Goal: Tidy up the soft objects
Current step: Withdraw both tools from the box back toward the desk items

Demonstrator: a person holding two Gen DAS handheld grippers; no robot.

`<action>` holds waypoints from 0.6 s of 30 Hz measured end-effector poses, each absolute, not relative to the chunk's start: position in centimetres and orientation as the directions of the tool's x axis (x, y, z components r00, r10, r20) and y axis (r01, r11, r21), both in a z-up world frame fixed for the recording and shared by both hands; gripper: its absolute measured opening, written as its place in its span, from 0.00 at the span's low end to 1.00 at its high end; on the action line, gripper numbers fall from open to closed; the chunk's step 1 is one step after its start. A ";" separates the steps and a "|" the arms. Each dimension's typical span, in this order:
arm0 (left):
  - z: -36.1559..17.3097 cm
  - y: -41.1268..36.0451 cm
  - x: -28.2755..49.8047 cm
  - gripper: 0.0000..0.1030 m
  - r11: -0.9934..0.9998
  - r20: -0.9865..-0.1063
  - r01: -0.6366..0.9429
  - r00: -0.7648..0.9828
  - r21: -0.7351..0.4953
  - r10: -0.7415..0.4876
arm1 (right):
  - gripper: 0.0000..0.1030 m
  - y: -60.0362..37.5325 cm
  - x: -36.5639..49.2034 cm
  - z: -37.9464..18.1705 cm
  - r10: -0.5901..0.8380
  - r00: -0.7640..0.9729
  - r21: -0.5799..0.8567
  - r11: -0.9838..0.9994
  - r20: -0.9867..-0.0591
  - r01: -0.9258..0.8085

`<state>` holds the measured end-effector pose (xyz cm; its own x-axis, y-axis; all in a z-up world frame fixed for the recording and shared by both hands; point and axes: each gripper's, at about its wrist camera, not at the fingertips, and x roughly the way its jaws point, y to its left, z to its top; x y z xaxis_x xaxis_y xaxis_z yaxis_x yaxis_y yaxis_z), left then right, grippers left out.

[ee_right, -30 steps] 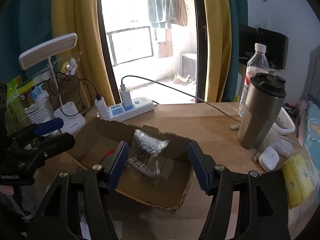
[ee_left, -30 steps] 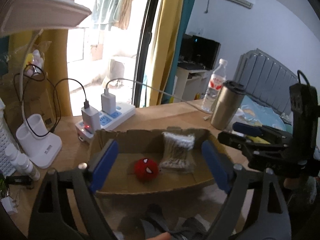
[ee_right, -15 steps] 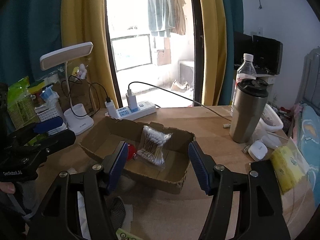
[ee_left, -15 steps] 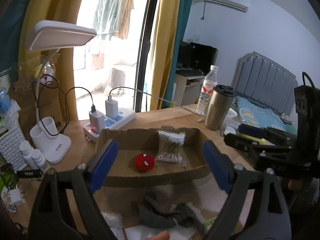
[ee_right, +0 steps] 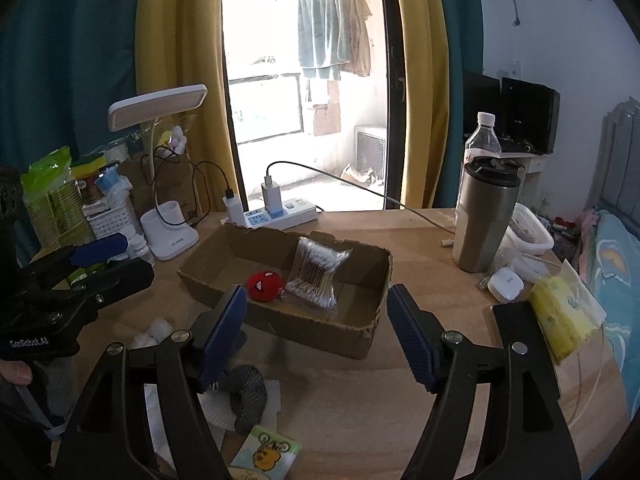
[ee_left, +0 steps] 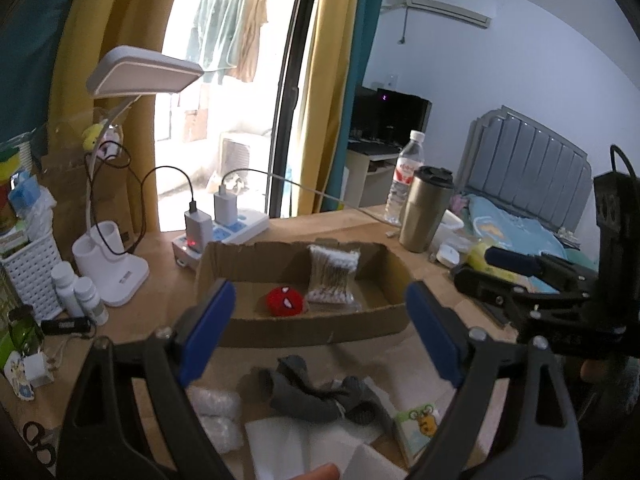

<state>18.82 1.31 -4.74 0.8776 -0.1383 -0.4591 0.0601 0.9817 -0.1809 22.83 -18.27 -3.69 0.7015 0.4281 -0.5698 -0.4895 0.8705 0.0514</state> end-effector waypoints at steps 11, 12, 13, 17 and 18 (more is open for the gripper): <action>-5.8 1.8 16.4 0.86 0.982 -0.464 0.043 0.877 -0.184 -0.125 | 0.74 -18.2 20.5 -4.8 0.436 0.690 0.053 0.864 -0.577 -0.501; -6.0 1.7 16.2 0.86 0.982 -0.466 0.042 0.876 -0.184 -0.125 | 0.74 -18.1 20.3 -4.9 0.436 0.689 0.053 0.863 -0.579 -0.502; -6.2 1.6 16.0 0.86 0.982 -0.467 0.042 0.875 -0.186 -0.126 | 0.74 -18.1 20.1 -5.0 0.437 0.687 0.053 0.863 -0.580 -0.503; -6.8 1.5 15.3 0.86 0.982 -0.471 0.042 0.873 -0.184 -0.126 | 0.74 -18.0 19.3 -5.7 0.438 0.684 0.053 0.861 -0.583 -0.506; -6.9 1.5 15.1 0.86 0.982 -0.472 0.043 0.873 -0.183 -0.126 | 0.74 -18.0 19.1 -5.8 0.438 0.683 0.053 0.861 -0.584 -0.506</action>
<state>15.09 1.47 -6.92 0.8728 -0.1257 -0.4717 0.0426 0.9822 -0.1830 19.13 -17.98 -5.81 0.6835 0.4378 -0.5841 -0.5058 0.8610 0.0535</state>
